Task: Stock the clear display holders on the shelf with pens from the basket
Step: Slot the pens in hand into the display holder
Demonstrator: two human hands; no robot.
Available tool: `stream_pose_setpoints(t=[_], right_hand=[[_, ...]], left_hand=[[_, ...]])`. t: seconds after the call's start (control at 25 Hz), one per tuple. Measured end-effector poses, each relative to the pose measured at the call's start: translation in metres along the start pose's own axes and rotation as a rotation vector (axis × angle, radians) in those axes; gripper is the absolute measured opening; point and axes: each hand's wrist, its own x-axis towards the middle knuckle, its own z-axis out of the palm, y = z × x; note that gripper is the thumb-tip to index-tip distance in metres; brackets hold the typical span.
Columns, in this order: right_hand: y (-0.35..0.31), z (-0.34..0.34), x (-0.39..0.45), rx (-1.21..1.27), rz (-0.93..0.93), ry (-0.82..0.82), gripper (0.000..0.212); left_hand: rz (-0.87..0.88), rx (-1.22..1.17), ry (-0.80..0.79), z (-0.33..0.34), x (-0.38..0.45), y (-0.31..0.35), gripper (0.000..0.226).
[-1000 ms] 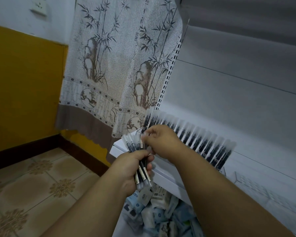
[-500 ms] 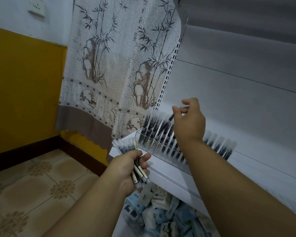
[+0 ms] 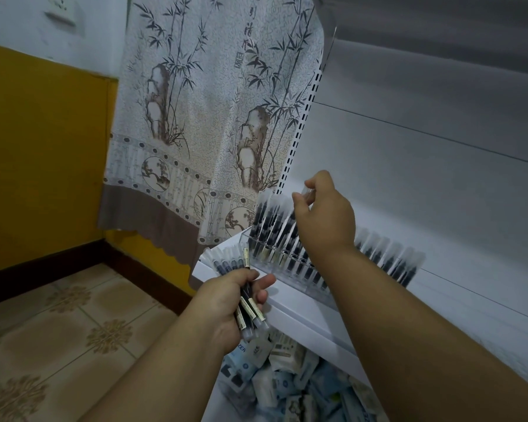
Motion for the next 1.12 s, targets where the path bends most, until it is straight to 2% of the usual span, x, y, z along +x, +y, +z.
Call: stream_pose_setpoints(t=[0.12,0.32,0.52,0.68,0.72,0.84,0.88,1.0,1.12], right_hand=[[0.004,0.004,-0.008,-0.038,0.042,-0.113,0.017],[-0.006,-0.001,0.004,-0.111,0.076,-0.146,0.020],[-0.009,-0.004,0.013,-0.142,0.183,-0.314,0.018],[-0.026,-0.011,-0.006,-0.062,0.150,-0.246,0.025],[-0.030,-0.012,-0.013,0.015,0.157,-0.299,0.026],[-0.032,-0.007,-0.033,0.310,0.273,-0.679,0.021],[-0.030,-0.005,-0.036,0.394,0.322,-0.743,0.020],[-0.024,-0.007,-0.035,0.513,0.429,-0.658,0.019],[-0.019,-0.016,-0.029,0.500,0.430,-0.506,0.018]], left_hand=[[-0.001,-0.008,-0.013,-0.001,0.000,-0.001,0.009],[-0.005,-0.017,-0.029,0.002,-0.001,0.000,0.009],[0.004,-0.024,-0.018,0.003,-0.008,-0.003,0.009],[0.001,-0.021,-0.052,0.001,-0.013,-0.001,0.008],[0.000,-0.017,-0.063,0.002,-0.014,0.001,0.009],[0.010,-0.022,-0.104,0.004,-0.018,0.003,0.014],[0.010,-0.030,-0.120,0.005,-0.018,0.002,0.016],[-0.011,-0.064,-0.150,0.011,-0.018,0.001,0.020],[-0.064,-0.100,-0.118,0.013,-0.017,0.005,0.026]])
